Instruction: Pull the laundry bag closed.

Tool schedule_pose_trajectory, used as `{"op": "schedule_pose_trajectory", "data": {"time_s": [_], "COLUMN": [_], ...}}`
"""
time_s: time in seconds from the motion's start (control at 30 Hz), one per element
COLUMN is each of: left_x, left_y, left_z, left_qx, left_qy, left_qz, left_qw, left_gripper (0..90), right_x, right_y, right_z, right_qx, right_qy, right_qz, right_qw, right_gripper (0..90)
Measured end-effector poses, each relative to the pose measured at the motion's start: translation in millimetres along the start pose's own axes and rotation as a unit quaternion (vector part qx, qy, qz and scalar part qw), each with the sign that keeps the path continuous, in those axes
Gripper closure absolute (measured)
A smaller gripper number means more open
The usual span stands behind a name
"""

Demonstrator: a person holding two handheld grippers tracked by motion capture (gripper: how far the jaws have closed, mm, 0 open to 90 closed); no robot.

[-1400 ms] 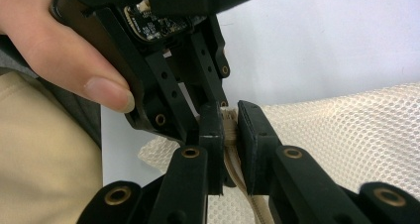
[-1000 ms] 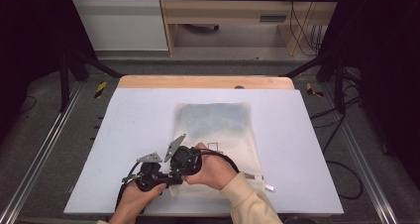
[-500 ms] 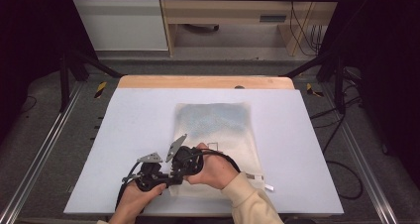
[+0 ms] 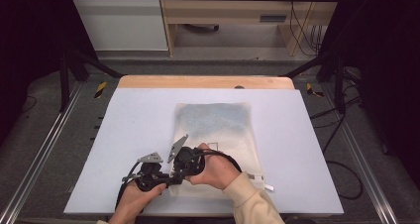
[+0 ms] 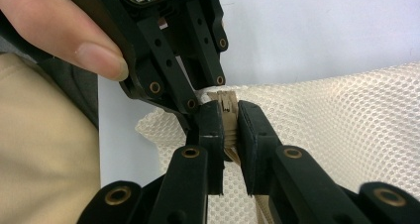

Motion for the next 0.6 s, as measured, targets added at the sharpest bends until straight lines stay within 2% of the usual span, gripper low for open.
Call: {"op": "schedule_pose_trajectory", "data": {"time_s": [0.6], "left_x": [-3.1], "left_y": [-0.7], "left_z": [-3.7], "left_qx": [-0.003], "left_qy": [-0.003], "left_qz": [0.005], "left_qw": [1.0000], "left_gripper": [84.5], "right_x": [12.4], "right_y": [-4.3], "right_z": [-4.3], "right_qx": [0.006], "right_qy": [0.018], "right_qz": [0.004], "right_qw": [0.9998], "right_gripper": [82.0]}}
Point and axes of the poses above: each handheld gripper's, and its own axes: z roughly forward along the jaws, x roughly out of its underside, y roughly to its left, the point moved 10 cm from there along z, roughly forward along the jaws, and after that the axes turned 13 degrees about x, right-handed, at the moved point
